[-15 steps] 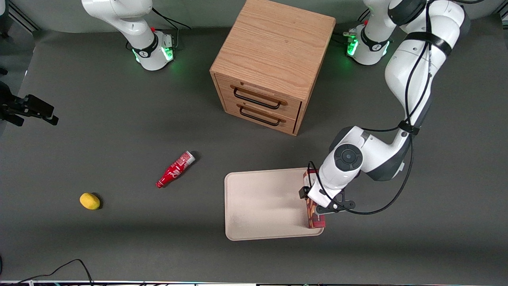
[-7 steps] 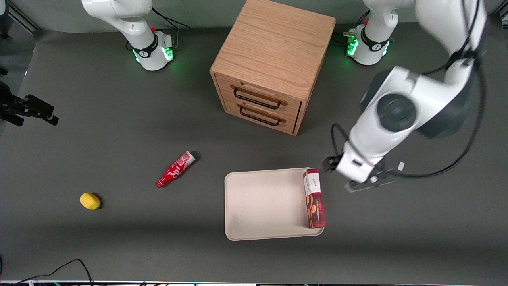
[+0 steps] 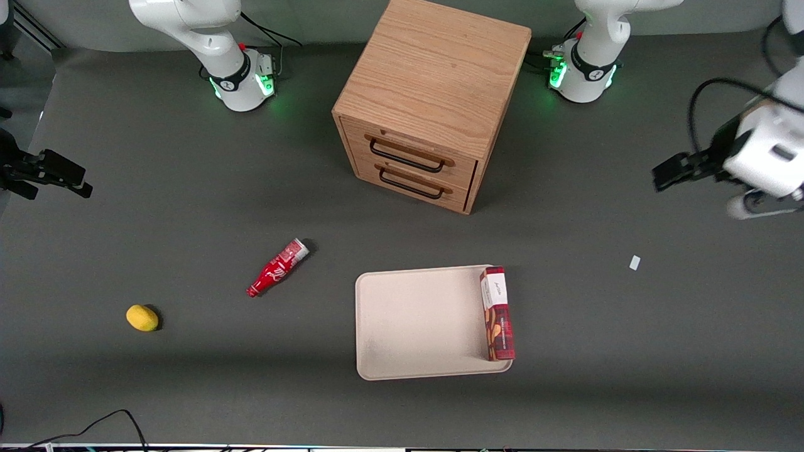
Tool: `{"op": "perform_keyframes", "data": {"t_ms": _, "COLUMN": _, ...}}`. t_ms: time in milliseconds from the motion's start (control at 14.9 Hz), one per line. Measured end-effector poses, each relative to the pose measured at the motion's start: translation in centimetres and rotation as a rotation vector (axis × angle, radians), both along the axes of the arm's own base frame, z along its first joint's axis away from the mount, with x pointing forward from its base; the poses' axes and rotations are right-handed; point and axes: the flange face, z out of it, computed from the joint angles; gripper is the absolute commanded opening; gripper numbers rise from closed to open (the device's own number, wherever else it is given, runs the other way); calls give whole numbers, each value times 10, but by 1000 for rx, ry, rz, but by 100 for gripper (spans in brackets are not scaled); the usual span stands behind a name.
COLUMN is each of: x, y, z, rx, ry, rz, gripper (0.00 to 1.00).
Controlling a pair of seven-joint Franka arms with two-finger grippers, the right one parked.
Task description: Place red cookie box on tray
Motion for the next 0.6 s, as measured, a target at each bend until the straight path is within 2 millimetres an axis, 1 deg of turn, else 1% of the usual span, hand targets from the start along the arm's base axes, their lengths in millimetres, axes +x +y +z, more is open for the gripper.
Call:
{"op": "perform_keyframes", "data": {"t_ms": 134, "x": -18, "y": 27, "z": 3, "rx": -6, "ry": 19, "rz": -44, "gripper": 100}}
{"op": "perform_keyframes", "data": {"t_ms": 336, "x": -50, "y": 57, "z": -10, "rx": -21, "ry": 26, "rz": -92, "gripper": 100}}
{"op": "perform_keyframes", "data": {"t_ms": 470, "x": -74, "y": 66, "z": -26, "rx": -28, "ry": 0, "rz": -97, "gripper": 100}}
{"op": "perform_keyframes", "data": {"t_ms": 604, "x": -100, "y": 65, "z": -39, "rx": -29, "ry": -7, "rz": -100, "gripper": 100}}
